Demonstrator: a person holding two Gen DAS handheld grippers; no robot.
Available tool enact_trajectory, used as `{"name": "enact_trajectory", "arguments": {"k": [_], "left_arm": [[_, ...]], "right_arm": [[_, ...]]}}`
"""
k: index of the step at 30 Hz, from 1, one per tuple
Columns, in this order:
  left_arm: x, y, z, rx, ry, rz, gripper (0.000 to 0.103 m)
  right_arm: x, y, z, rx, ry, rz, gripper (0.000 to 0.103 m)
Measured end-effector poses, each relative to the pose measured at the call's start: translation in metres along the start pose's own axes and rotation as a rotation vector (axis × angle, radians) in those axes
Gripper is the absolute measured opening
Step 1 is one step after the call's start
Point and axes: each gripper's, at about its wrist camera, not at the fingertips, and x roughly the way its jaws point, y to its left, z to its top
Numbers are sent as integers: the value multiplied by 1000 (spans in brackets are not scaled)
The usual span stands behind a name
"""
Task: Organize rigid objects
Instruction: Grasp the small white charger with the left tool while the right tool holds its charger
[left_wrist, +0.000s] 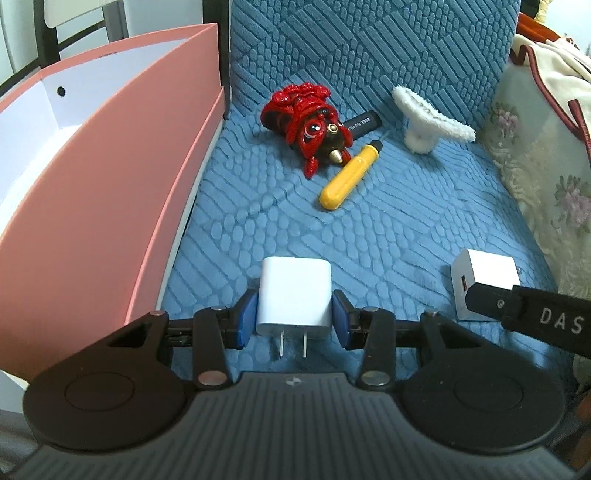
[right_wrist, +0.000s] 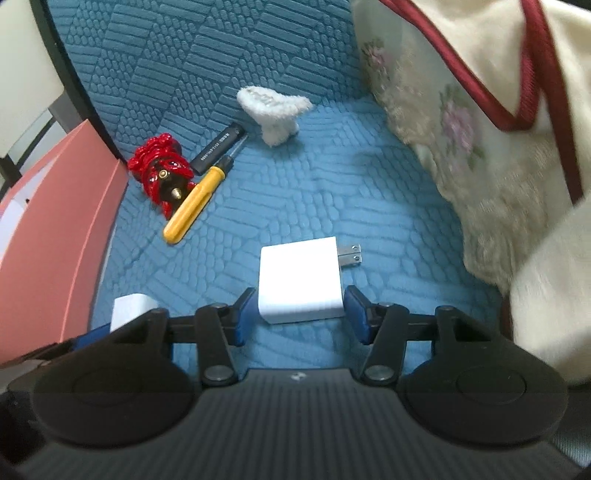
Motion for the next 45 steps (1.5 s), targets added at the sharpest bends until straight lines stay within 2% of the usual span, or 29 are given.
{"name": "enact_trajectory", "arguments": {"k": [5,6,7,9,12,16,20,22,31,35,45], "left_arm": [[2,1,1,10,15,-8,50],[4,1,3,10,16,-9,53],[5,1,4,9,14,-10,58],[7,0,6,10,16,-21,63],[9,0,8,3,21,-50,64],[12,-6,10,12,23,-30,64],[13,-10,10,25,20,1,58],[14,-11,10,36,16,24,48],[11,-6,16,-22,55,-35,48],[-4,-6,24,-31,55,-91,48],[-71,-1,39,-68,40,-142,48]], "right_arm": [[5,-1,5,8,-10,13,57],[6,-2,6,9,-6,22,61],[10,-2,8,9,1,25,60],[14,-3,10,11,5,13,60],[19,-5,13,18,3,4,61],[25,0,15,-28,-2,-13,61],[26,4,13,-75,-7,-13,56],[26,5,12,-86,-11,-20,56],[19,6,18,-96,25,3,55],[7,2,23,-67,35,22,55],[-48,4,33,-106,27,52,54]]}}
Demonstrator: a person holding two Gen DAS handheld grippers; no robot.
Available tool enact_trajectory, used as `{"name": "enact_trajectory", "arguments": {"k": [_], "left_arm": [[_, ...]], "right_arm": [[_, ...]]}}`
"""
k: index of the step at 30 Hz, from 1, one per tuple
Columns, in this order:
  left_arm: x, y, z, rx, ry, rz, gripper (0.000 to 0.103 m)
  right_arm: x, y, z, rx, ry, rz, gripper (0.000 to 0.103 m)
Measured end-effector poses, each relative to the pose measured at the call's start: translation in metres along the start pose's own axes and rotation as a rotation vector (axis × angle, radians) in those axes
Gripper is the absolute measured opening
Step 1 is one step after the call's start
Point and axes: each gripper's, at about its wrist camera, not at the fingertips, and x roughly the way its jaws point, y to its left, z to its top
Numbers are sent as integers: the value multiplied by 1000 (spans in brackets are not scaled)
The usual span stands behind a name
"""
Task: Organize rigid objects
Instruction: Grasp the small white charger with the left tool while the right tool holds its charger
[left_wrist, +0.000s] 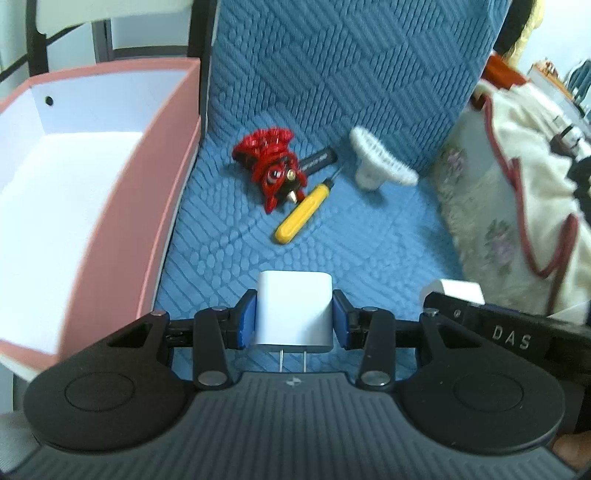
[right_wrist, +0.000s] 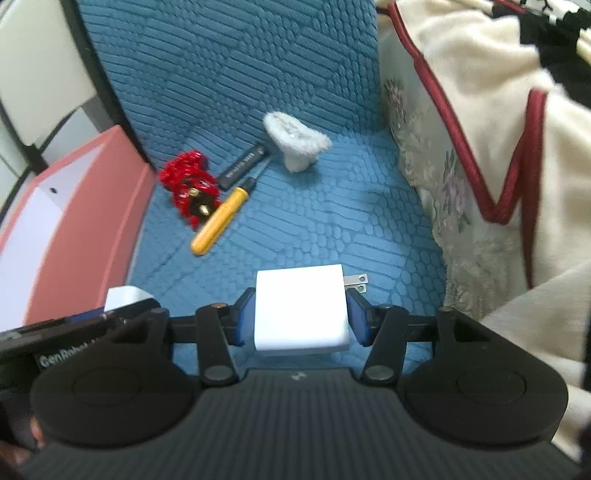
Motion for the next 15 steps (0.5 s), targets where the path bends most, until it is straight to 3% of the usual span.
{"name": "enact_trajectory", "arguments": {"k": [15], "left_arm": [[-87,-4,13,-6,-52,-25,48]], "right_arm": [[-86,30,-1,-75,-71,98,54]]}}
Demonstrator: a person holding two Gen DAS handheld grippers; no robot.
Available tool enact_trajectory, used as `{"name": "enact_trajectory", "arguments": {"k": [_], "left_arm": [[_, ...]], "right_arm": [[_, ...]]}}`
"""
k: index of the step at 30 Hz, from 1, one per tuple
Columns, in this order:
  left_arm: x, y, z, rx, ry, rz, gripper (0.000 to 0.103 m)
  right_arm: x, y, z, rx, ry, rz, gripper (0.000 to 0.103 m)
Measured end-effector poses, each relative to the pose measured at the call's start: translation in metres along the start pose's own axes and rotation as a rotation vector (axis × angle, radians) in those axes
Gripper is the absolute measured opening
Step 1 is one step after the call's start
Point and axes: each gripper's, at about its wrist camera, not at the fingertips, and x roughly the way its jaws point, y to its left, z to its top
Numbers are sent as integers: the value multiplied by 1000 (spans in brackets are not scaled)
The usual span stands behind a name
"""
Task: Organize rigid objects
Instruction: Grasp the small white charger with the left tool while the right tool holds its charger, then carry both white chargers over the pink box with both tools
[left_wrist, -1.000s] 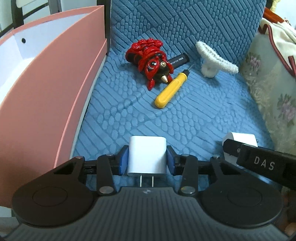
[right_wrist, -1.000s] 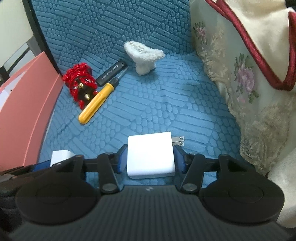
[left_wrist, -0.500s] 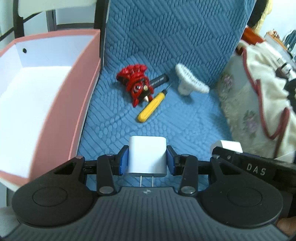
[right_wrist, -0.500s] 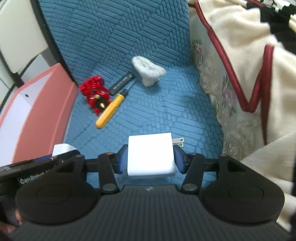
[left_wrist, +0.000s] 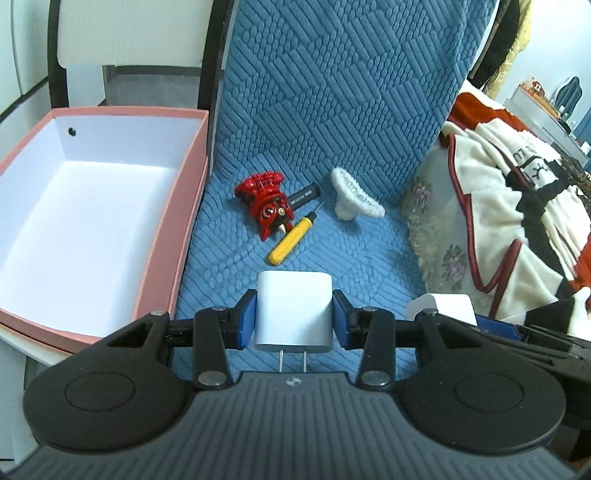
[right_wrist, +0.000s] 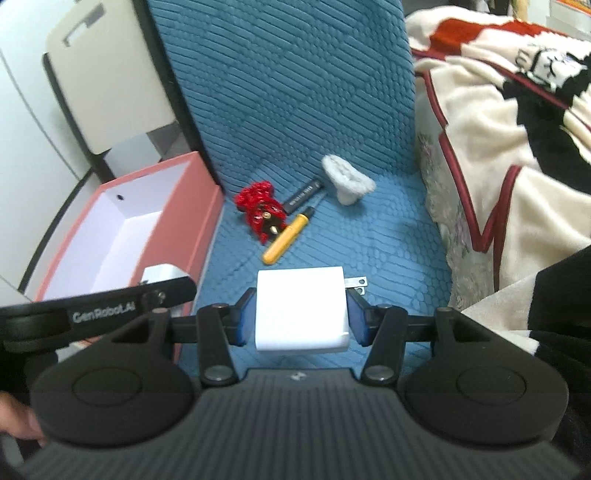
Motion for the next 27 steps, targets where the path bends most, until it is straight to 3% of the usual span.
{"name": "enact_trajectory", "arguments": {"k": [12,27], "left_arm": [[-55,36,10,-39,-48,33,48],[-126,132,12,-143,-130,116,48]], "right_arm": [[-32,40,4,-61,-35,71,54],[-33,144,-1,-203,-42,212,54]]}}
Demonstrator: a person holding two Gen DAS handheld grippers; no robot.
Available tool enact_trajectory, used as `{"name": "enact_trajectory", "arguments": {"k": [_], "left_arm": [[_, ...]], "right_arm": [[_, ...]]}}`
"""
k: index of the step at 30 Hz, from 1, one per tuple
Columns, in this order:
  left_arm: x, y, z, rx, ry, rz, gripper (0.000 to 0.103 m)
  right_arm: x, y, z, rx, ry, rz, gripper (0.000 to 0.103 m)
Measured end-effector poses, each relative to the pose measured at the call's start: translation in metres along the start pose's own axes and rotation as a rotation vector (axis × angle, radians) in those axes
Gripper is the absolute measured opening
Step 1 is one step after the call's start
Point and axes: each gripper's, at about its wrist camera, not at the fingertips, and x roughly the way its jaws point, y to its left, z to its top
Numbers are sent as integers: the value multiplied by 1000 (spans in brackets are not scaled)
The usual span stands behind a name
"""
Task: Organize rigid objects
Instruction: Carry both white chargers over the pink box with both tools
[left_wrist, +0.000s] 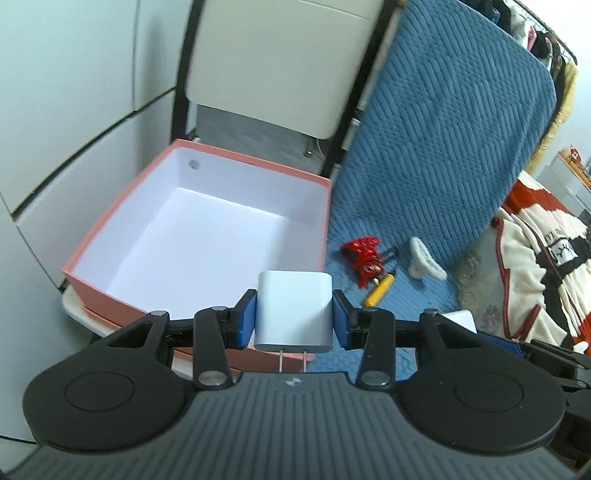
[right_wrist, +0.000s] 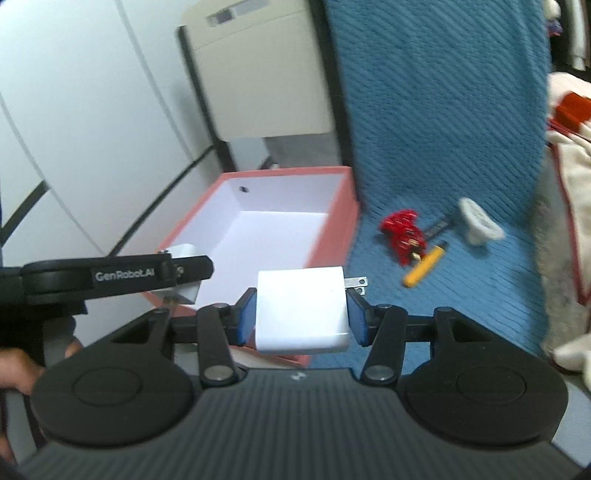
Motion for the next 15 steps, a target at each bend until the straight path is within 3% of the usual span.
{"name": "enact_trajectory", "arguments": {"k": [8,15], "left_arm": [[9,47,20,-44,15,16,48],[42,89,30,-88,56,34,48]], "right_arm": [[35,33,9,-31,38,25,54],[82,55,18,-58,102,8,54]]}}
